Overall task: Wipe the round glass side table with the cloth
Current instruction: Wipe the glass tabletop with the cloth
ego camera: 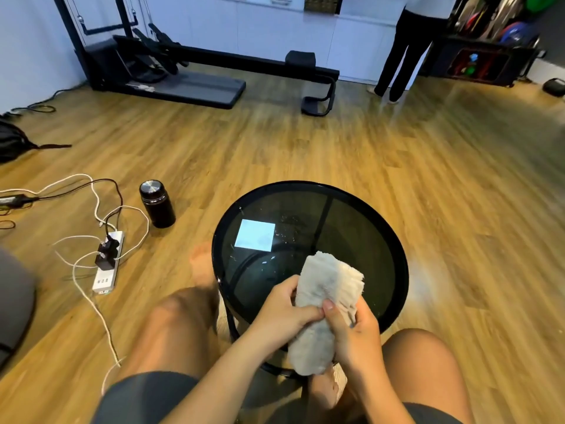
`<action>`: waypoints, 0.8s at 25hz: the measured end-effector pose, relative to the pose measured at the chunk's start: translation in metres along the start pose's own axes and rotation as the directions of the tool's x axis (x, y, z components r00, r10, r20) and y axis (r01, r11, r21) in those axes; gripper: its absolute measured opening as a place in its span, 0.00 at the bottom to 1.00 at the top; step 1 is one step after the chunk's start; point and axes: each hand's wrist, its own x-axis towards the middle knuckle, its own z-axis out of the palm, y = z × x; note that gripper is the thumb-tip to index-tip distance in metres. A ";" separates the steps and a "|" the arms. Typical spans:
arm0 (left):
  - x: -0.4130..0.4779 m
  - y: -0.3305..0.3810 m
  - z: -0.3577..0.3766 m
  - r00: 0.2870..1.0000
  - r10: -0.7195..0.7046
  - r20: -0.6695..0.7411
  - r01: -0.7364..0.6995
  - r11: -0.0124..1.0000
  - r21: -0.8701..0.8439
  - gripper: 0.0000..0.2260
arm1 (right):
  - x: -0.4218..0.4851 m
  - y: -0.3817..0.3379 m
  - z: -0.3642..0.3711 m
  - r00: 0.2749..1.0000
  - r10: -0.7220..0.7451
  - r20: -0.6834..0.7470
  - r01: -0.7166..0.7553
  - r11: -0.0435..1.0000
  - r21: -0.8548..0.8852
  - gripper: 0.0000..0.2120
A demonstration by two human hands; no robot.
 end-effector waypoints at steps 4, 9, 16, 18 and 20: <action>-0.001 -0.006 0.007 0.999 0.014 0.035 -0.015 0.999 0.031 0.18 | -0.006 0.003 -0.013 0.999 0.034 -0.011 -0.034 0.999 0.005 0.14; -0.007 -0.010 -0.005 0.995 -0.015 0.094 0.009 0.998 0.061 0.21 | -0.015 0.008 -0.005 0.994 0.102 0.027 -0.103 0.994 0.037 0.13; -0.016 -0.021 -0.030 0.995 -0.046 0.089 0.056 0.992 -0.113 0.18 | -0.011 0.002 0.001 0.976 0.139 0.170 -0.138 0.990 -0.013 0.13; -0.013 -0.025 -0.029 0.994 -0.062 0.089 0.072 0.991 -0.115 0.16 | -0.010 0.001 -0.004 0.979 0.142 0.144 -0.139 0.990 -0.034 0.14; -0.011 -0.028 -0.025 0.994 -0.055 0.092 0.064 0.992 -0.105 0.14 | -0.012 0.002 -0.007 0.982 0.144 0.121 -0.140 0.989 -0.036 0.17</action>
